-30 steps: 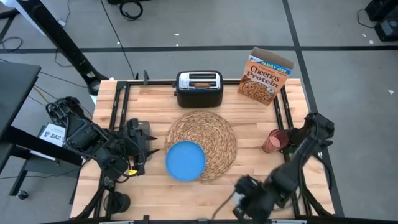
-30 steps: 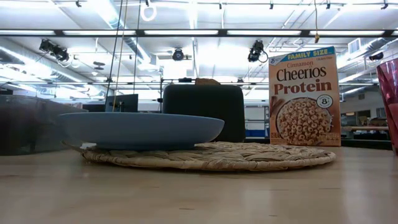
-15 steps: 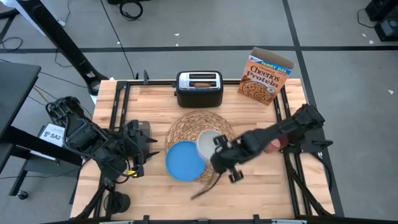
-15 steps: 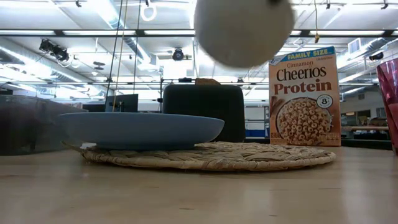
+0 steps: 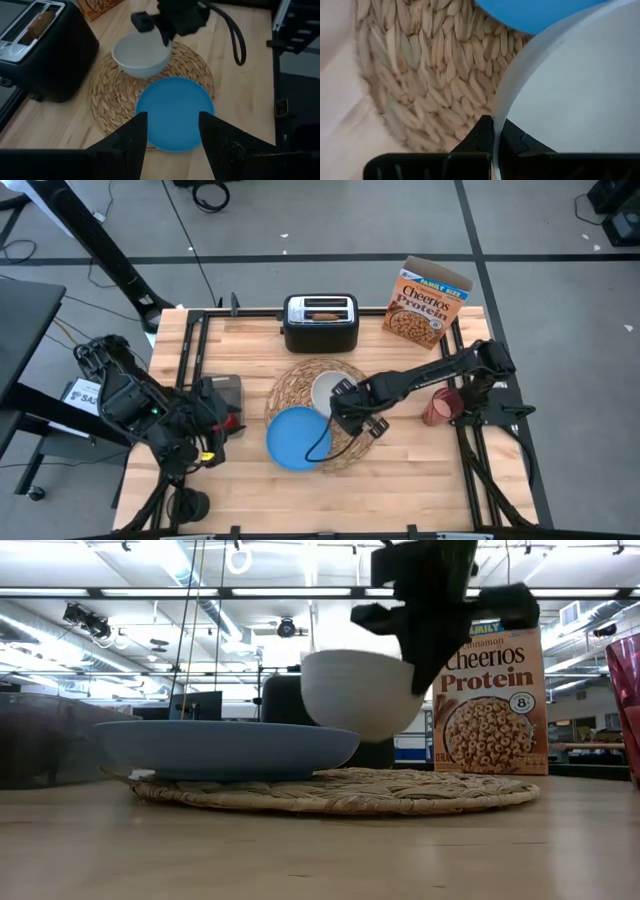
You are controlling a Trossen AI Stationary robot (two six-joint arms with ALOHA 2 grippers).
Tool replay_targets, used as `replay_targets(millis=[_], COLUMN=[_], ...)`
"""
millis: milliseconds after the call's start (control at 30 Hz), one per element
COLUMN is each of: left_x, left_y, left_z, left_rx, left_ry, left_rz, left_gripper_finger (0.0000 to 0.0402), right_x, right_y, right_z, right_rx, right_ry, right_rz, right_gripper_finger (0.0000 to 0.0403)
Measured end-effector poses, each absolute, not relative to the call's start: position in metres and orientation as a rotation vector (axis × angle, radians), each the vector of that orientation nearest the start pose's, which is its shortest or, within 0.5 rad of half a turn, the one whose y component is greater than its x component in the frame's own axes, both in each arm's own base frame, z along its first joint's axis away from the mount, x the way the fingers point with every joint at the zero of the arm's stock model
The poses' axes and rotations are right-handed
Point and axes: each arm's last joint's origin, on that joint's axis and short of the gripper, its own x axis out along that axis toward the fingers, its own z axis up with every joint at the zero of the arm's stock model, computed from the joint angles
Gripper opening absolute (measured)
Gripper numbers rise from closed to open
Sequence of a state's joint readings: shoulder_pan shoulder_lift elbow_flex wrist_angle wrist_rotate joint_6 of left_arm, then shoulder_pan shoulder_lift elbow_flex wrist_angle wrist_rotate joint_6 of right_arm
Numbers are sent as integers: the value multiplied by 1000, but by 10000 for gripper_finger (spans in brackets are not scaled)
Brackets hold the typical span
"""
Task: Arrange a breakfast setting
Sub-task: Put the white bowl to the top right of the blue plate on the brown woven mat
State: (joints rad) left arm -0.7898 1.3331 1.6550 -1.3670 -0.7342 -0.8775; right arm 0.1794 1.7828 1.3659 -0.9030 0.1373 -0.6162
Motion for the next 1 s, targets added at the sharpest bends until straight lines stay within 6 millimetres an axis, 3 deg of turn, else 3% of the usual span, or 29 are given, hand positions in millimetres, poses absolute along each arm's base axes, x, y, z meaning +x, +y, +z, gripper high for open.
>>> replay_targets(millis=[233, 733, 1000], left_x=[166, 163, 164], left_y=[-140, -136, -136], left_z=[417, 418, 418], left_rx=[-117, -119, -121], left_ry=[689, 675, 671], left_rz=[271, 302, 306], left_gripper_finger=[183, 183, 183], right_x=[341, 337, 340], right_y=[51, 47, 47], right_z=[207, 193, 193], right_rx=[-830, -790, -806], right_ry=[1252, 1253, 1231], right_rz=[482, 481, 451], right_gripper_finger=[10, 18, 45])
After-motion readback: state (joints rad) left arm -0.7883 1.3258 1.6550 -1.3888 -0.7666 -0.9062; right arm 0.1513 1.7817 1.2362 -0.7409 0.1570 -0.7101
